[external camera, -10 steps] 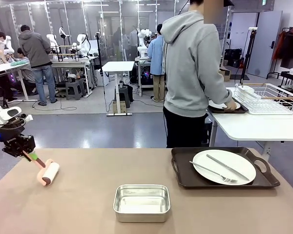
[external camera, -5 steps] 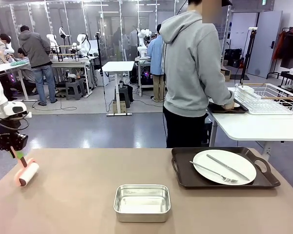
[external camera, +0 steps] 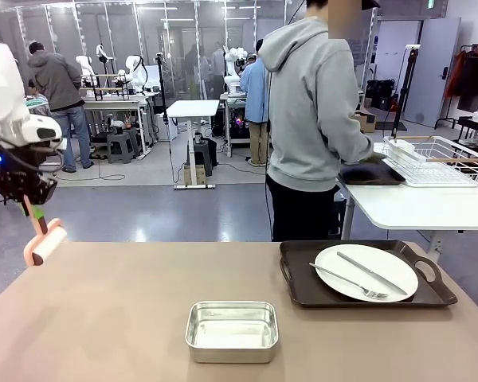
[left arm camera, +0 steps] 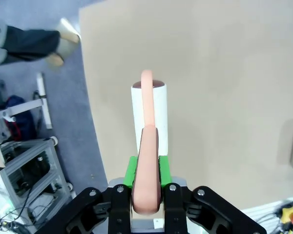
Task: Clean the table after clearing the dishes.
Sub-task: When the left (or right) Handle tray is removed, use the left hand (or right hand) to clean the left (or right) side of the table with the Lint Roller, then place the Lint Roller back on top of the Airtight Container.
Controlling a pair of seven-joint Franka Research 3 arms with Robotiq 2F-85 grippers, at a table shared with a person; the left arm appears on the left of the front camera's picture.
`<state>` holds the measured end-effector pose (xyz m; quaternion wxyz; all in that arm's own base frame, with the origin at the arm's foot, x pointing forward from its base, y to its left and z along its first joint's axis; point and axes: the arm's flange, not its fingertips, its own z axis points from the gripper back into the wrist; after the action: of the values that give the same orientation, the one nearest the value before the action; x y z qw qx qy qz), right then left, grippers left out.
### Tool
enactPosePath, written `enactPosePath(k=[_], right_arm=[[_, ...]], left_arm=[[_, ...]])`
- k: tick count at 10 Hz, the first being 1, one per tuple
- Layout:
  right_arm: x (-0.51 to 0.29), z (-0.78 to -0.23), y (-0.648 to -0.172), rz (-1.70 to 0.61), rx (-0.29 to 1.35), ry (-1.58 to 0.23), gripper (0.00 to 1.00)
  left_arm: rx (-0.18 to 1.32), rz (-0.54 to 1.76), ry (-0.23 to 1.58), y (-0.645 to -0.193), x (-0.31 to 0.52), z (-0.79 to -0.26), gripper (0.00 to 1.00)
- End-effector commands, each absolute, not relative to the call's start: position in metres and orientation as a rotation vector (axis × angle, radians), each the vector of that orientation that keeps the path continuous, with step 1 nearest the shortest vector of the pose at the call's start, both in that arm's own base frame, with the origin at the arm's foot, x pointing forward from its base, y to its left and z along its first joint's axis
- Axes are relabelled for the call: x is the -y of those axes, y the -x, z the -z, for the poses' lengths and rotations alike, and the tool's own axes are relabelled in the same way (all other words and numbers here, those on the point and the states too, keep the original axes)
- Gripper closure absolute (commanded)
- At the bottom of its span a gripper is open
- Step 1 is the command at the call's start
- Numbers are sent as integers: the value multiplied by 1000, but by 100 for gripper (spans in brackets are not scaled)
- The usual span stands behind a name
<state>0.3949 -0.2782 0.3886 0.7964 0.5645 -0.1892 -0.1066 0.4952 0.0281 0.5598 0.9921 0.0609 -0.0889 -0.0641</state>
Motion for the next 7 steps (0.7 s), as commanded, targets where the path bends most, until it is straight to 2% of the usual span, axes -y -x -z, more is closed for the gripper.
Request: enactPosePath(k=[1, 7], right_arm=[[277, -391, -394, 228, 407, -1212, 0], [277, -391, -394, 228, 407, -1212, 0]], left_arm=[[150, 103, -129, -493, -27, -567, 79], [178, 128, -122, -495, -28, -560, 79]])
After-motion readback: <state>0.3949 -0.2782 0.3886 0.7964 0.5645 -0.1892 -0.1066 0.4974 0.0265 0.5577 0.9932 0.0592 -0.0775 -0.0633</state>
